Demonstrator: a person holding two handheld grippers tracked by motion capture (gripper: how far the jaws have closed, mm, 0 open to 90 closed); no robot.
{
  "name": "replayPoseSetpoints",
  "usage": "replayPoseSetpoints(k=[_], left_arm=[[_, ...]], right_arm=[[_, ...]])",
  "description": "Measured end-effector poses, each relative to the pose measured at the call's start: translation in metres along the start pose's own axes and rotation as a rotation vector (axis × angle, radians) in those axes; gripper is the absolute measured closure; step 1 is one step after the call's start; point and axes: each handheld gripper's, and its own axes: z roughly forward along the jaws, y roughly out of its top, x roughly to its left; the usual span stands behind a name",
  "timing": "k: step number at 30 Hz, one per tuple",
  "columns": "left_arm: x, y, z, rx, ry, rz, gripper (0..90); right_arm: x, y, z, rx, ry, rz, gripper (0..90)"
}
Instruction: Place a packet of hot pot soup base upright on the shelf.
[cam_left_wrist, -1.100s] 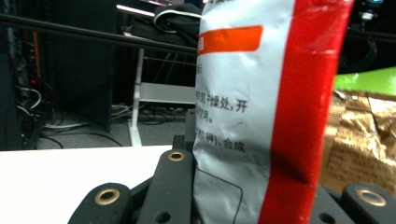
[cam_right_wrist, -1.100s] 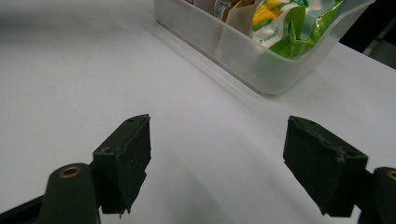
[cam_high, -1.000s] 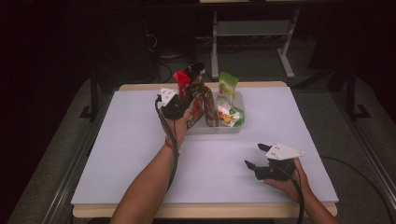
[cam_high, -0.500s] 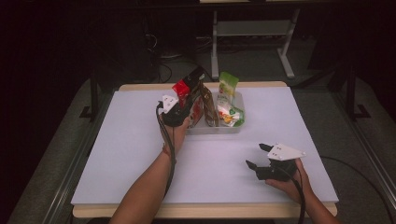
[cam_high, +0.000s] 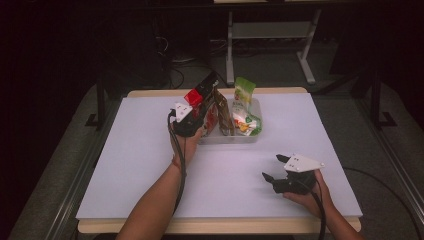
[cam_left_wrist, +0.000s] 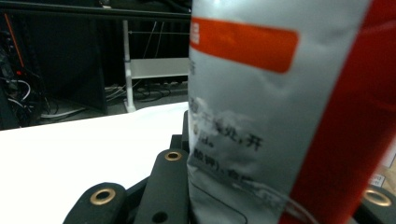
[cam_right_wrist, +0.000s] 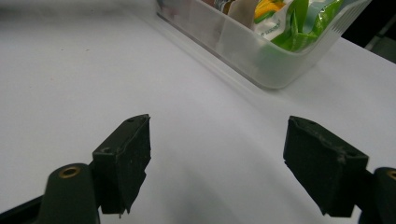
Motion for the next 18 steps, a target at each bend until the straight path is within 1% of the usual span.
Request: replayPoseSetpoints(k=[2, 9, 18], left_arm=[[-0.0002, -0.0006, -0.0001, 0.003, -0.001, 0.012, 76.6], [0.0001, -0.0013, 0.0002, 0.013, -0.004, 0.028, 75.7], [-0.0003, 0.001, 0.0004, 0.041, -0.006, 0.061, 73.8]], right_arm=[[0.0004, 0.0003, 0.0, 0.0, 0.001, -0.001, 22.5], [0.0009, 0.0002, 0.0007, 0.003, -0.001, -0.008, 22.5], [0.0012, 0.0005, -0.0005, -0.001, -0.001, -0.005, 22.5]])
